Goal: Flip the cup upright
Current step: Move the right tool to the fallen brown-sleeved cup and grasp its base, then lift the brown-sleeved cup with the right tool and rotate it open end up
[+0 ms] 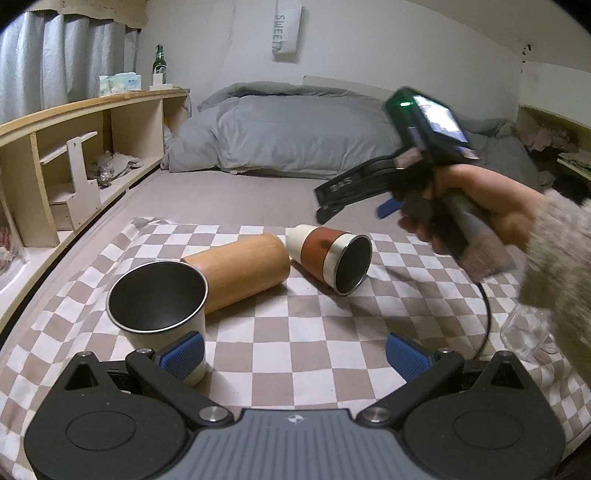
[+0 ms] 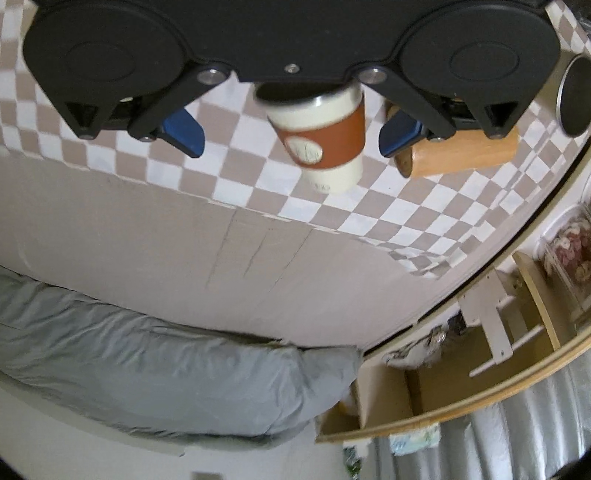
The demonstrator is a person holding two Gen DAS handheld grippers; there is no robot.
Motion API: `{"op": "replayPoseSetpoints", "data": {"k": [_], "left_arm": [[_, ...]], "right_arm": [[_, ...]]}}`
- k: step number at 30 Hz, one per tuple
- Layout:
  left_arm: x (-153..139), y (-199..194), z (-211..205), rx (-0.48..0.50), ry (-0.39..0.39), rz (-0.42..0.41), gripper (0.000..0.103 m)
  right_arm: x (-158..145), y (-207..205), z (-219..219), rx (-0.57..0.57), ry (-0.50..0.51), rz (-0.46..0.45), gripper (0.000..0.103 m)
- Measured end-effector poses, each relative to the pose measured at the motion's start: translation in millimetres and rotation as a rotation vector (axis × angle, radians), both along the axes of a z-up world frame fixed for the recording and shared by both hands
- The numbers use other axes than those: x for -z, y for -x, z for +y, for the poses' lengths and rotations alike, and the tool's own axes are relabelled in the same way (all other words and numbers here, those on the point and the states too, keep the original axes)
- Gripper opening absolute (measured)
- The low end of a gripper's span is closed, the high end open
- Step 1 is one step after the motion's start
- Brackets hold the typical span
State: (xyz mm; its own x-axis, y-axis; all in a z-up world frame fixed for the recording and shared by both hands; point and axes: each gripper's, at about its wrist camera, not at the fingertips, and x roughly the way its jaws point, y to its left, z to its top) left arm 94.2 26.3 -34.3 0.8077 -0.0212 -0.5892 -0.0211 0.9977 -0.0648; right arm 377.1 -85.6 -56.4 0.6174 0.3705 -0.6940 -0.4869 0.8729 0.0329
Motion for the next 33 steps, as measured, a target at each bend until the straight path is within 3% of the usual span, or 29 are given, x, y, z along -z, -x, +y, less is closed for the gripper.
{"op": "replayPoseSetpoints", "data": {"k": [9, 12, 16, 25, 33], "left_arm": [[0.3, -4.2, 5.9, -0.003, 0.014, -0.011, 0.103], [-1.2, -1.5, 6.2, -0.005, 0.021, -0.016, 0.103], [-4.3, 2.9, 4.5, 0.000, 0.019, -0.030, 0.103], [-10.8, 15.8, -3.8, 0.008, 0.023, -0.062, 0.103], [-16.1, 8.9, -8.0, 0.052, 0.079, -0.053, 0.102]], "right_arm": [[30.7, -36.1, 34.4, -0.144, 0.090, 0.191, 0.085], [40.1, -31.4, 36.6, -0.152, 0.113, 0.196, 0.075], [40.6, -19.3, 30.9, -0.171, 0.116, 0.181, 0.074], [38.2, 41.8, -4.8, -0.279, 0.180, 0.181, 0.074], [33.5, 110.2, -35.9, -0.445, 0.282, 0.151, 0.074]]}}
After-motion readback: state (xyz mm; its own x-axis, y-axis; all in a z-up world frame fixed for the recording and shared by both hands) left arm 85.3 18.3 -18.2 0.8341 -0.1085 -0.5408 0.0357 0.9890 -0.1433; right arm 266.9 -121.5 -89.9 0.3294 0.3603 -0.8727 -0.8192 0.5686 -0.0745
